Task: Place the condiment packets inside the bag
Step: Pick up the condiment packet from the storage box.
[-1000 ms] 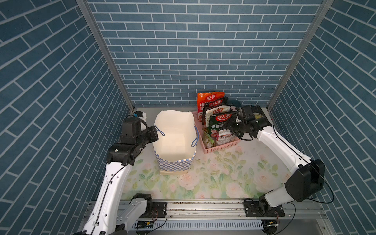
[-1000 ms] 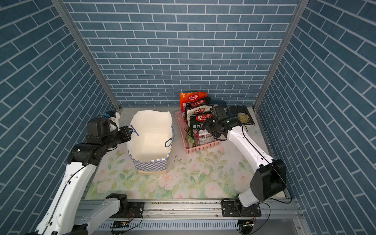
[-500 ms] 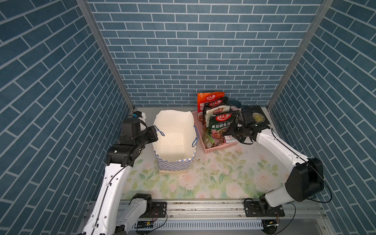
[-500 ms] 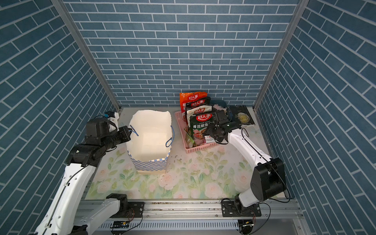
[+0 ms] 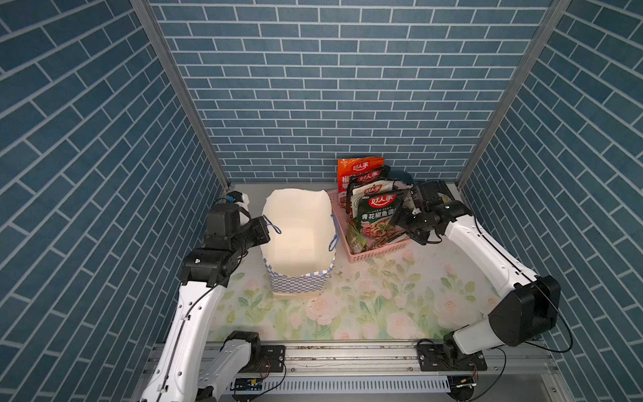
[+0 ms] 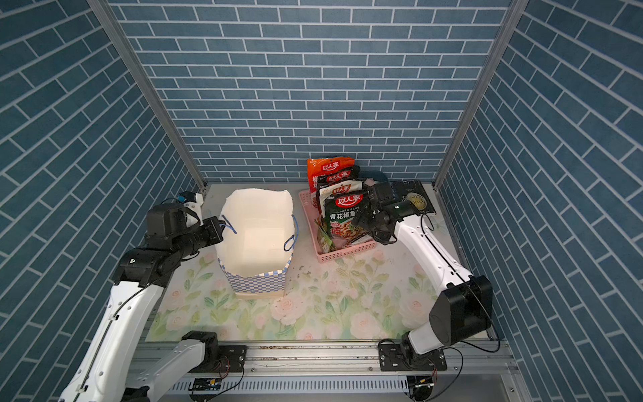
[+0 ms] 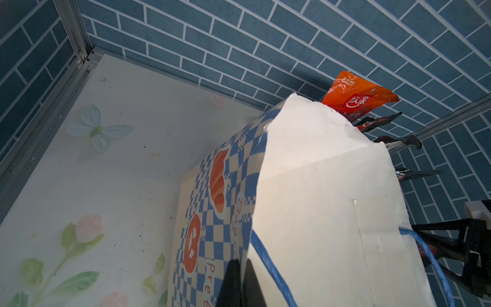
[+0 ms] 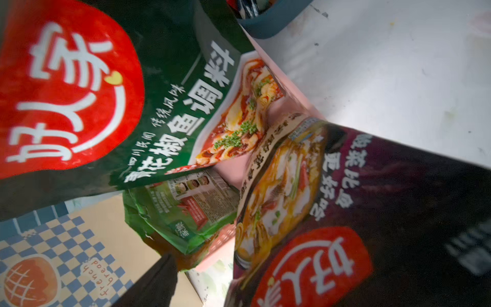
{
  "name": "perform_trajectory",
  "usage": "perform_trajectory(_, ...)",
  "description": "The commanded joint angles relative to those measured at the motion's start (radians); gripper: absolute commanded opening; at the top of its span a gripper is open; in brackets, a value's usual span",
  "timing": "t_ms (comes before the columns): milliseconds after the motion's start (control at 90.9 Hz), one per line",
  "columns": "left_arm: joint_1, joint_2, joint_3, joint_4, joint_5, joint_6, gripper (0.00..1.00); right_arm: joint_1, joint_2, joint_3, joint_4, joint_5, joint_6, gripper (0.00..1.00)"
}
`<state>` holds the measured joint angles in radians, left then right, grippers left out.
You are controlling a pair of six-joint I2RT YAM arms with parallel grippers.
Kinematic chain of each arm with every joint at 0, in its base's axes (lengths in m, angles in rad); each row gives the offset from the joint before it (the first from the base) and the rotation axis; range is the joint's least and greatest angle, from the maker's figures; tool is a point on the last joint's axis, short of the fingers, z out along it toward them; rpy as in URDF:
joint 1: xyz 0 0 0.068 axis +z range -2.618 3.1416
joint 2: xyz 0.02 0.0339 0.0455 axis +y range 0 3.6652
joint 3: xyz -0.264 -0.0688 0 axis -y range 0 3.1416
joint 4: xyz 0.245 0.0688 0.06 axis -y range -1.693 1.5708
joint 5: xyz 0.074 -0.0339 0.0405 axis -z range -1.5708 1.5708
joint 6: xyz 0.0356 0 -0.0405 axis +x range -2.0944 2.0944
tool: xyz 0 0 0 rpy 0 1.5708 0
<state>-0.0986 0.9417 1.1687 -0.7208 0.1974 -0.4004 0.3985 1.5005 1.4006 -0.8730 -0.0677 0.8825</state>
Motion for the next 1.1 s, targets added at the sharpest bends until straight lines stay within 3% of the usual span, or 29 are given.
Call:
perform_trajectory(0, -0.004, -0.021, -0.025, 0.008, -0.015, 0.012, 0.0, -0.016, -0.01, -0.017, -0.062, -0.017, -0.035, 0.9)
perform_trajectory(143, -0.004, -0.028, -0.026, 0.0, -0.015, 0.012, 0.0, -0.033, -0.012, -0.099, 0.036, -0.04, 0.02, 0.89)
perform_trajectory(231, -0.004, -0.032, -0.026, -0.004, -0.022, 0.014, 0.0, -0.051, -0.037, -0.17, 0.121, -0.049, 0.069, 0.8)
perform_trajectory(385, -0.004, -0.025, -0.024, -0.008, -0.023, 0.017, 0.0, -0.055, -0.079, -0.214, 0.197, -0.015, 0.104, 0.47)
perform_trajectory(495, -0.004, -0.022, -0.023, -0.003, -0.023, 0.017, 0.0, -0.056, -0.103, -0.192, 0.182, 0.042, 0.07, 0.0)
perform_trajectory(737, -0.004, -0.001, -0.009, -0.012, -0.024, 0.018, 0.0, -0.054, -0.163, -0.036, 0.074, 0.103, -0.131, 0.0)
perform_trajectory(913, -0.004, 0.02, 0.007, -0.015, -0.024, 0.021, 0.0, -0.032, -0.148, 0.245, -0.025, -0.064, -0.382, 0.0)
perform_trajectory(1089, -0.004, 0.037, 0.012, -0.017, -0.021, 0.025, 0.0, 0.053, -0.039, 0.603, -0.127, -0.231, -0.478, 0.0)
